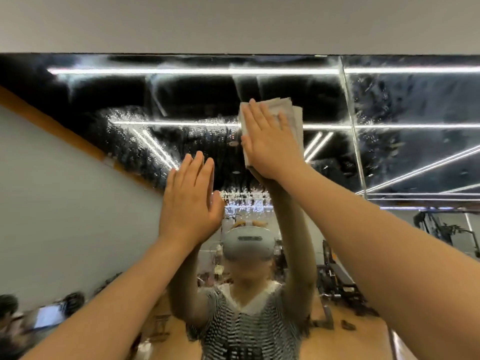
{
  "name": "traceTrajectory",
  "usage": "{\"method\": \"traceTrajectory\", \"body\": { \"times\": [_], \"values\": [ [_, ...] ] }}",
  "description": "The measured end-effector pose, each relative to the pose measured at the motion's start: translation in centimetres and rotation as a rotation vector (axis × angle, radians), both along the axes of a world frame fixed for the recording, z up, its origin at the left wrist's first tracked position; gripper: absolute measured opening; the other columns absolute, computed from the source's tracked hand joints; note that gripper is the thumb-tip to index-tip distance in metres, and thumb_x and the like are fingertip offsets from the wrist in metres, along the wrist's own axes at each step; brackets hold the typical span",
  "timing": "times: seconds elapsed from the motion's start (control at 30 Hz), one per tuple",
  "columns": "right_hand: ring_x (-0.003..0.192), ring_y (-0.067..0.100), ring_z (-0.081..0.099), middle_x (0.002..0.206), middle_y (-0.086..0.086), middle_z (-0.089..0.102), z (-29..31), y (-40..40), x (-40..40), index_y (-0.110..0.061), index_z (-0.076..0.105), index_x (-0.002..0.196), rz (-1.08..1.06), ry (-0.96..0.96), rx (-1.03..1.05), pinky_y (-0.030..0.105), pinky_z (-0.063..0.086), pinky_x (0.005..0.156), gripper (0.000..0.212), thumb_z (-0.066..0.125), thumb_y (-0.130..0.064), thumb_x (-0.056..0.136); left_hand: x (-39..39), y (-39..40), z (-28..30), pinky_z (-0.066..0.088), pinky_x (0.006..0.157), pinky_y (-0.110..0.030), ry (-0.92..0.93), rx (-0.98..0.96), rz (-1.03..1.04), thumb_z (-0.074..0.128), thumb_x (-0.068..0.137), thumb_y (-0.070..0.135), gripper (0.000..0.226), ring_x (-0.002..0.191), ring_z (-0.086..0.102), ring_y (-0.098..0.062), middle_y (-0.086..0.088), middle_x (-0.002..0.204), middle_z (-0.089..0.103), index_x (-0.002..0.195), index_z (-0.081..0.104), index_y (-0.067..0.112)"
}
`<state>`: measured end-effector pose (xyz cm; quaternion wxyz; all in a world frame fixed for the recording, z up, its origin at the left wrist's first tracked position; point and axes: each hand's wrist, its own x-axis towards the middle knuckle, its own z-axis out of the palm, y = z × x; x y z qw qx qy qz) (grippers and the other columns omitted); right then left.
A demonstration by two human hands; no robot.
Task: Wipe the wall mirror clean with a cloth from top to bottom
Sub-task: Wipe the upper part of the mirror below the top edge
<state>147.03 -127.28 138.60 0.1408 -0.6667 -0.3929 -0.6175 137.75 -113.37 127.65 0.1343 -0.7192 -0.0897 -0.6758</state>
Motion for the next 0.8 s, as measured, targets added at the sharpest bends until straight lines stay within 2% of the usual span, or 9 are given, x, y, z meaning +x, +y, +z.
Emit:
{"method": "traceTrajectory", "body": {
  "times": [0.17,0.33,0.57,0.8],
  "values": [
    [0.150,0.016,-0.003,0.163,0.002,-0.005,0.0,-5.1,3.1,-0.017,-0.003,0.155,-0.040,0.035,0.057,0.042,-0.002,0.120,0.057,0.018,-0.035,0.105,0.0,0.1,0.0,0.007,0.119,-0.041,0.004,0.001,0.013,0.027,0.087,0.040,0.068,0.147,0.019,-0.024,-0.008,0.156,0.031,0.148,0.036,0.011],
    [0.150,0.019,0.002,0.164,0.003,-0.002,-0.3,-9.2,5.5,-0.015,0.001,0.156,-0.078,0.113,0.140,0.042,0.001,0.119,0.058,0.022,-0.035,0.105,-0.1,0.0,-0.1,0.004,0.118,-0.038,0.005,-0.010,0.008,0.030,0.088,0.037,0.066,0.147,0.020,-0.024,-0.008,0.156,0.031,0.148,0.036,0.011],
    [0.149,0.024,0.006,0.163,0.006,0.004,-0.5,-6.6,4.3,-0.013,0.004,0.156,-0.071,0.146,0.295,0.050,0.006,0.120,0.059,0.022,-0.033,0.104,0.0,-0.4,-0.2,0.002,0.118,-0.038,-0.011,0.006,0.010,0.021,0.086,0.039,0.071,0.147,0.020,-0.026,-0.011,0.156,0.030,0.148,0.036,0.008],
    [0.150,0.024,0.005,0.163,0.007,0.005,-0.5,0.7,-0.6,-0.013,0.005,0.156,0.009,0.049,0.211,0.048,0.005,0.118,0.057,0.022,-0.031,0.104,-0.2,-0.6,-0.1,-0.004,0.117,-0.034,-0.011,-0.008,-0.029,0.016,0.083,0.043,0.076,0.148,0.013,-0.024,-0.009,0.159,0.025,0.150,0.032,0.010]
  ]
}}
